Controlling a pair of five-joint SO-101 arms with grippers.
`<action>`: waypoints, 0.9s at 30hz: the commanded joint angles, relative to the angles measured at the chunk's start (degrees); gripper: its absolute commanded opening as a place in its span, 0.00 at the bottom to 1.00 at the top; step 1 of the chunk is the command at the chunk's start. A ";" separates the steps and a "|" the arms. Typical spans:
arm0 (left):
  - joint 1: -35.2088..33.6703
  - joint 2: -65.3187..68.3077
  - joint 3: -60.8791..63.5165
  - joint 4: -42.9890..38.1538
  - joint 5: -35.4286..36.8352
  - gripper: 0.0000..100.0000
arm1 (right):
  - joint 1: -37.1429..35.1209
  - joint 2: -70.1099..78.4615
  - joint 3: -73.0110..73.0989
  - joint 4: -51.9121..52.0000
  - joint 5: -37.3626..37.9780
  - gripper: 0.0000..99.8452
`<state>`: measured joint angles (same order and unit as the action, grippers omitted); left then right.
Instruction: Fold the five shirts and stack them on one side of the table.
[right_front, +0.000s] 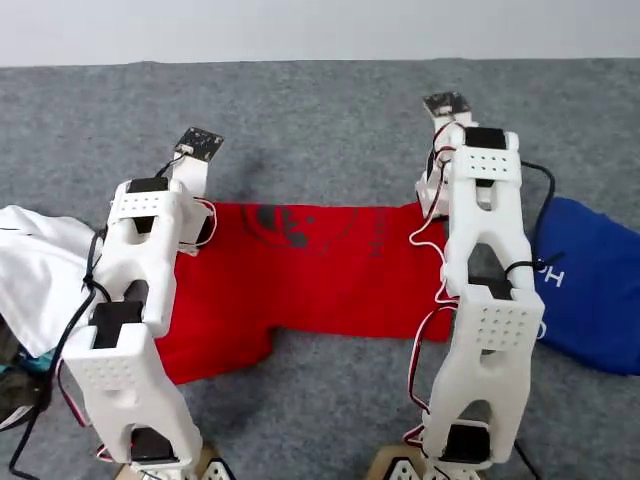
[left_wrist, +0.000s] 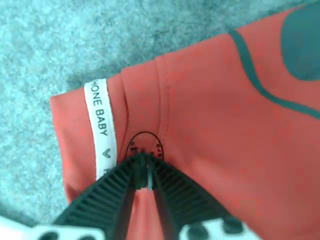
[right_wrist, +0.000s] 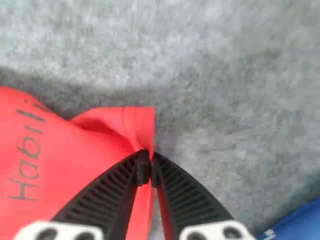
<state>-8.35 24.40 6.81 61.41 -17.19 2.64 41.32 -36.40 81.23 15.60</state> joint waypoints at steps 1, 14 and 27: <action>0.62 -0.44 -0.84 0.18 0.53 0.01 | 3.30 -0.48 -5.80 -1.01 -0.62 0.01; 0.53 -0.44 -0.84 0.09 2.02 0.01 | 4.35 0.40 -6.95 4.62 -2.20 0.02; 0.53 -0.44 -0.75 0.09 2.02 0.01 | -2.15 0.84 -6.95 11.03 -7.03 0.11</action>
<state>-8.35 24.40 6.81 61.41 -15.60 1.93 42.37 -40.18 92.22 9.54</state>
